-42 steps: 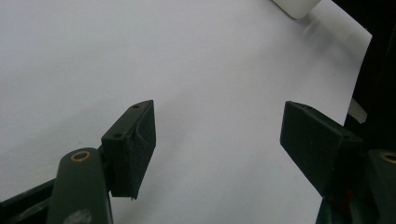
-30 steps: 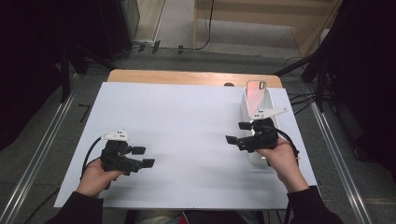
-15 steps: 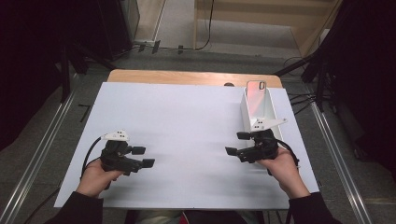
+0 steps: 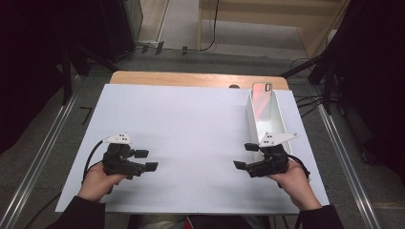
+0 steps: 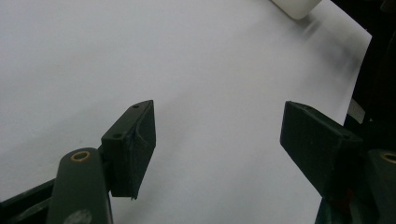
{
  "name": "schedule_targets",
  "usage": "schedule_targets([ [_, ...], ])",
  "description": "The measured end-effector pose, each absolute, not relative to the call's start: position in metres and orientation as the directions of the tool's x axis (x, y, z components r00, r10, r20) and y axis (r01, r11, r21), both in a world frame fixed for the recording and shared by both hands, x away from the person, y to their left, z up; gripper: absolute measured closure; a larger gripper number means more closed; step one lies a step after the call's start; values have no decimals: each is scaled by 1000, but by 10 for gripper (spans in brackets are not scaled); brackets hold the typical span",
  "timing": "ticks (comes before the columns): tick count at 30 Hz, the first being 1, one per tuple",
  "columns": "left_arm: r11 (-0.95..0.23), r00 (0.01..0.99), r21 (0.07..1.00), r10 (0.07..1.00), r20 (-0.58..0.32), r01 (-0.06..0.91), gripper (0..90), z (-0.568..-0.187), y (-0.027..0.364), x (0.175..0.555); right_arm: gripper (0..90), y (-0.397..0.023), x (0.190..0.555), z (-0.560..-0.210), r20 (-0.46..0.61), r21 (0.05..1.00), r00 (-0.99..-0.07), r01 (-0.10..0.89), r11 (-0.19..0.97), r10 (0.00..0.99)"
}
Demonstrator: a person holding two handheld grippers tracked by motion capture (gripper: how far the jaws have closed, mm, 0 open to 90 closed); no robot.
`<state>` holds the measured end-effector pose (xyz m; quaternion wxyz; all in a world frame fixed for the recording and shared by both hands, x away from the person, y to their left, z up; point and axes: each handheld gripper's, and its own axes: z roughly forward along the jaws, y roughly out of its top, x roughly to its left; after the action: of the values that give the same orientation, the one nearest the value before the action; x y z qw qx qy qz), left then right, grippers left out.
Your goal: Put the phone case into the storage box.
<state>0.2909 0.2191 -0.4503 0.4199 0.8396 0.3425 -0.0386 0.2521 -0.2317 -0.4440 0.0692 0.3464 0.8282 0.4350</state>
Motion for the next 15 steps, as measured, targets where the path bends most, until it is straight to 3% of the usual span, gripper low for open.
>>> schedule_targets([
  [15,-414,767,684,538,-349,601,265,-448,218,288,193,-235,231,-455,184,754,-776,505,420,603],
])
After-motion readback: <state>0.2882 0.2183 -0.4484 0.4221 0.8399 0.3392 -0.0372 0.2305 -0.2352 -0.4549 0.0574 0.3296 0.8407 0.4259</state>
